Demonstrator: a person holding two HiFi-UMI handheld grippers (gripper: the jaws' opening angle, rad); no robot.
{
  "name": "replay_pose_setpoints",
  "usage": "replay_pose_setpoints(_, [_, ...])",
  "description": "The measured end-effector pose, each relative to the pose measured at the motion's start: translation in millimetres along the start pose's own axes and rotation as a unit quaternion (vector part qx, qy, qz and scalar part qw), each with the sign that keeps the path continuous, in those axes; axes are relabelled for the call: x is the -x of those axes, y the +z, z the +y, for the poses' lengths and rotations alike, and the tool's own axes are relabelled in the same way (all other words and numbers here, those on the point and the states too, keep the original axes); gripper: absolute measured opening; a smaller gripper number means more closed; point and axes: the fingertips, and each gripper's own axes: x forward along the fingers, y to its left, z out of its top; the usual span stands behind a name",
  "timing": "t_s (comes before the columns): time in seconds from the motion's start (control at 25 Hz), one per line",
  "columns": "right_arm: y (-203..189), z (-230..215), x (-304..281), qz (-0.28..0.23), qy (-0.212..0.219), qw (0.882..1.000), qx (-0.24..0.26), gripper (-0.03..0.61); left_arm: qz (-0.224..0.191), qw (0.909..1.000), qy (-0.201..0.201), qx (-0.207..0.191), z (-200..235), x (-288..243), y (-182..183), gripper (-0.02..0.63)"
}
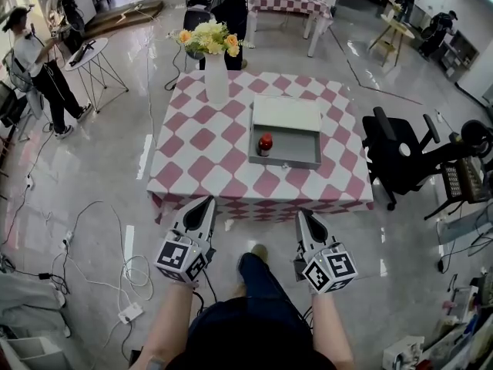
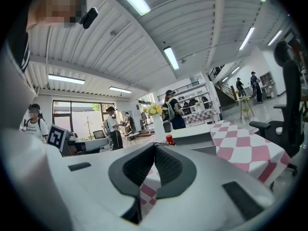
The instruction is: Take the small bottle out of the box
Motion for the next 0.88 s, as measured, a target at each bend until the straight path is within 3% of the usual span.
replay_pose_setpoints(0.88, [11,-45,-82,0.016,0.016,1.000,-0.004,0.005,0.009,0.9999,0.009,0.011,38,-82,-3,0.003])
